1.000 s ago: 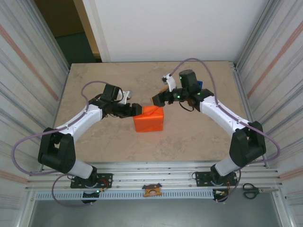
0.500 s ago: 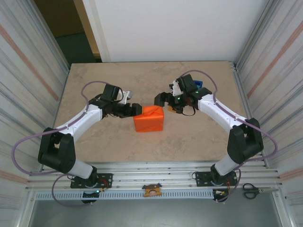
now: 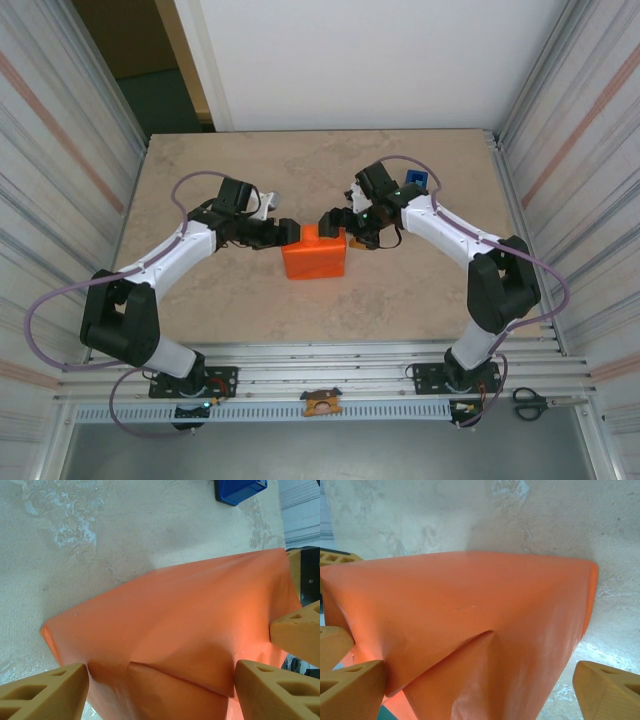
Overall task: Wrap the gift box in paper
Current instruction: Fold the wrapping paper for the gift box.
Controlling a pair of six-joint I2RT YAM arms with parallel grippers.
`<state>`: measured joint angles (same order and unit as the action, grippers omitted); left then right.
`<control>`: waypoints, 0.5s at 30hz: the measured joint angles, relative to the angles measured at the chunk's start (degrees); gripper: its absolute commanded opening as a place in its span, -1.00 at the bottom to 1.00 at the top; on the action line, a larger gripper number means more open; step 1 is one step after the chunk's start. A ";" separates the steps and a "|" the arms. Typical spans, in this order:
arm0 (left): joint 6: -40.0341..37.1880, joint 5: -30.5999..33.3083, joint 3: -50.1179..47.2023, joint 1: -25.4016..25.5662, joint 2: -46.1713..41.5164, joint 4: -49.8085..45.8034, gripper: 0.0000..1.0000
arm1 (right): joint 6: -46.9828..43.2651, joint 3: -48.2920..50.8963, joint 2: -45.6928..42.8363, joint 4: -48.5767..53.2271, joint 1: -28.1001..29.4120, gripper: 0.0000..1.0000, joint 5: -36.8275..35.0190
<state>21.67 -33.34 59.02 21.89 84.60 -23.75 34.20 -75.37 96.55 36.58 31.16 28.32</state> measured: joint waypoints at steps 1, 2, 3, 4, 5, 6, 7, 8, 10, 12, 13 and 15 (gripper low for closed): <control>0.07 -0.02 -0.02 0.00 -0.02 0.00 0.61 | -0.39 0.02 0.02 -0.02 0.00 0.72 0.02; 0.26 0.00 -0.09 0.00 -0.07 0.11 0.64 | -0.42 0.02 0.09 -0.07 0.00 0.71 0.20; 0.66 0.00 -0.33 0.00 -0.22 0.50 0.66 | -0.63 0.02 0.13 -0.11 0.00 0.70 0.46; 1.11 -0.02 -0.70 -0.02 -0.55 1.11 0.69 | -0.83 0.02 0.17 -0.13 0.00 0.64 0.76; 1.70 -0.02 -0.94 -0.02 -0.87 1.44 0.70 | -0.94 0.04 0.20 -0.13 0.00 0.59 1.07; 2.36 -0.04 -1.31 -0.13 -1.42 2.05 0.72 | -1.42 0.07 0.20 -0.17 0.00 0.57 1.49; 2.97 -0.02 -1.64 -0.17 -2.01 2.67 0.73 | -1.70 0.07 0.20 -0.28 0.00 0.57 1.57; 3.56 -0.02 -1.73 -0.35 -2.49 3.02 0.74 | -1.73 0.07 0.24 -0.28 0.00 0.57 1.70; 4.37 0.00 -1.73 -0.70 -3.10 3.78 0.74 | -1.81 0.07 0.39 -0.42 0.00 0.57 1.92; 5.22 0.00 -1.73 -0.94 -3.15 4.33 0.75 | -1.84 0.07 0.61 -0.66 -0.07 0.57 2.14; 5.57 -0.02 -1.73 -1.09 -3.08 4.33 0.75 | -1.84 0.07 0.61 -0.72 -0.11 0.57 2.16; 5.90 0.00 -1.73 -1.20 -2.82 4.35 0.74 | -1.84 0.07 0.61 -0.74 -0.11 0.56 2.14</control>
<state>27.57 -33.34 57.30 20.69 81.78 -19.40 32.36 -75.31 97.17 35.83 31.05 30.46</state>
